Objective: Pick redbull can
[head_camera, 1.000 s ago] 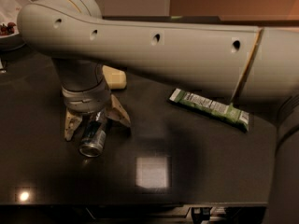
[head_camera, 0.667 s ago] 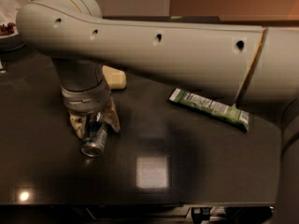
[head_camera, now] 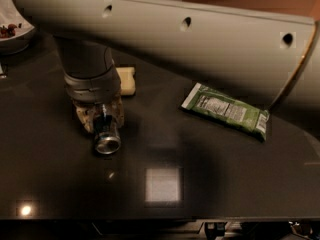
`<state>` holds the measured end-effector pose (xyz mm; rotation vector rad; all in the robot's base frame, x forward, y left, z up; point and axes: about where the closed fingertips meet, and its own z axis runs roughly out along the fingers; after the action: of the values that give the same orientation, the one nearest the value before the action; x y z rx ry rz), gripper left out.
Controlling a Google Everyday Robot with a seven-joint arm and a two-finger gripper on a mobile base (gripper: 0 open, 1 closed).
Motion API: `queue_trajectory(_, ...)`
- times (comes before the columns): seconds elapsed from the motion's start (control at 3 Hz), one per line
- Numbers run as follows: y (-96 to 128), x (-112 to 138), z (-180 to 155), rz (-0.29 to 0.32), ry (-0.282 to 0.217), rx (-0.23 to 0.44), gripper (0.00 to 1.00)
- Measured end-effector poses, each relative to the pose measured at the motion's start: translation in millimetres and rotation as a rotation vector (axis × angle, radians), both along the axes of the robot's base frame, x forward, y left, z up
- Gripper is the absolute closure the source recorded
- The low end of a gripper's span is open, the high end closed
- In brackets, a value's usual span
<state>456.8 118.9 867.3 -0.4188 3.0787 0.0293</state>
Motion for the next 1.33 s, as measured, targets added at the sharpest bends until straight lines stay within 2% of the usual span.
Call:
queue_trajectory(0.33, 0.7, 9.2, 30.9, 0.074, -0.019, 0.048, 1.00)
queue_trajectory(1.0, 10.9, 17.5, 92.4, 0.221, -0.081, 0.131, 1.00)
queue_trajectory(1.33, 14.2, 16.8, 112.3, 0.267, -0.111, 0.155, 1.00)
